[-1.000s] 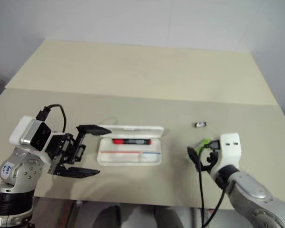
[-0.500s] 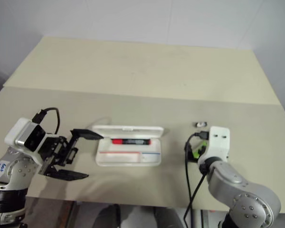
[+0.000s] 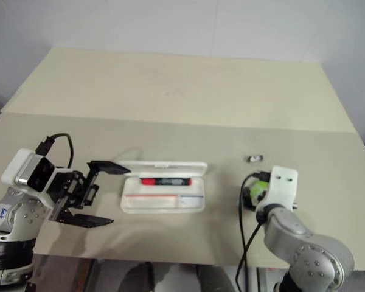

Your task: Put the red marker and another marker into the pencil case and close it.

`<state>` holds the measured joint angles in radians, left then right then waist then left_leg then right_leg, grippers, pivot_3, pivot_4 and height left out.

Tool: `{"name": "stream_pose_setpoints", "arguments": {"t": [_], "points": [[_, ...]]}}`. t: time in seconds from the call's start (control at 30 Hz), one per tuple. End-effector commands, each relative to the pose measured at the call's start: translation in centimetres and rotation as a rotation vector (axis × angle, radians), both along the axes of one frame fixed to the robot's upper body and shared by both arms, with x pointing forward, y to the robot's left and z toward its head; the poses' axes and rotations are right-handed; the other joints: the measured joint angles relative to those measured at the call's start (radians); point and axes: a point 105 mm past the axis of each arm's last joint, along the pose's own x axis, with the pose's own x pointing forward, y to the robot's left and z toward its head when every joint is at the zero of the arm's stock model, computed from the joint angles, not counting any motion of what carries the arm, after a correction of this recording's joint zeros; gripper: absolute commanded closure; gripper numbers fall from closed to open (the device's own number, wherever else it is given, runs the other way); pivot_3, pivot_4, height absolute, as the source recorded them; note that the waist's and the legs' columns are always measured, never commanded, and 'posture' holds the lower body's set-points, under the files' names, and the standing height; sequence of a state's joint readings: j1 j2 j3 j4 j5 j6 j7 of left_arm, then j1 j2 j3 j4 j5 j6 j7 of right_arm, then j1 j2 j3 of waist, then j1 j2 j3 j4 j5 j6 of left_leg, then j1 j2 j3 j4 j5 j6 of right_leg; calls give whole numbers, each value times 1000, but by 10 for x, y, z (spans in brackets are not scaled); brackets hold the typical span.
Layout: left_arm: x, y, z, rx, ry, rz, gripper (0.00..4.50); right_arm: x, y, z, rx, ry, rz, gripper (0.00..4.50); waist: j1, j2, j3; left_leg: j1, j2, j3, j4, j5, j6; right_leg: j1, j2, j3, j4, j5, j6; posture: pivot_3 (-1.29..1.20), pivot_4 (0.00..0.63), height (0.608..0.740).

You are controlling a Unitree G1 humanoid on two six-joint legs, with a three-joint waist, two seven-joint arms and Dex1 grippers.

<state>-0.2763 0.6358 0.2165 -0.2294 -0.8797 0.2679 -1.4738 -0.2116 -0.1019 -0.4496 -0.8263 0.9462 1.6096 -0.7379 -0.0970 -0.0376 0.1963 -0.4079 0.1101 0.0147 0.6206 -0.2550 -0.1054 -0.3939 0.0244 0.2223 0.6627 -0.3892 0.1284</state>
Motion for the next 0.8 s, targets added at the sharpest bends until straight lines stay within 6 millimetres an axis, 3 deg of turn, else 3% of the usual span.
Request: {"name": "stream_pose_setpoints", "arguments": {"t": [0.03,0.1,0.2,0.47,0.63,0.8], "points": [[-7,0,6,-8,-57,15,23,2,-2,-2,-24,26,9,0,-3,0,0,0,0,0,0,0,0,0,0,0,0,0,0,0,150,740],[-8,0,6,-7,-58,25,23,4,-4,-6,-32,49,10,0,-7,-1,-1,0,0,0,0,0,0,0,0,0,0,0,0,0,150,740],[-10,0,6,-9,-58,42,0,4,-7,-11,-45,86,11,599,-11,-2,-2,1,0,0,0,0,0,1,0,0,0,0,0,0,150,740],[-13,-1,6,-13,-63,70,0,10,-8,-9,-59,95,43,3282,-5,-6,-4,1,-1,0,2,0,0,3,-1,0,-1,1,1,0,150,740],[-11,-2,6,-17,-67,80,0,21,-7,7,-51,43,98,3419,-2,-6,-4,1,-1,0,4,0,1,3,-1,1,0,1,3,0,150,740],[-8,-3,7,-27,-70,87,0,36,0,43,-29,-98,194,3419,-9,-5,-3,0,-1,1,4,0,1,2,0,1,0,2,3,0,150,740]]}}
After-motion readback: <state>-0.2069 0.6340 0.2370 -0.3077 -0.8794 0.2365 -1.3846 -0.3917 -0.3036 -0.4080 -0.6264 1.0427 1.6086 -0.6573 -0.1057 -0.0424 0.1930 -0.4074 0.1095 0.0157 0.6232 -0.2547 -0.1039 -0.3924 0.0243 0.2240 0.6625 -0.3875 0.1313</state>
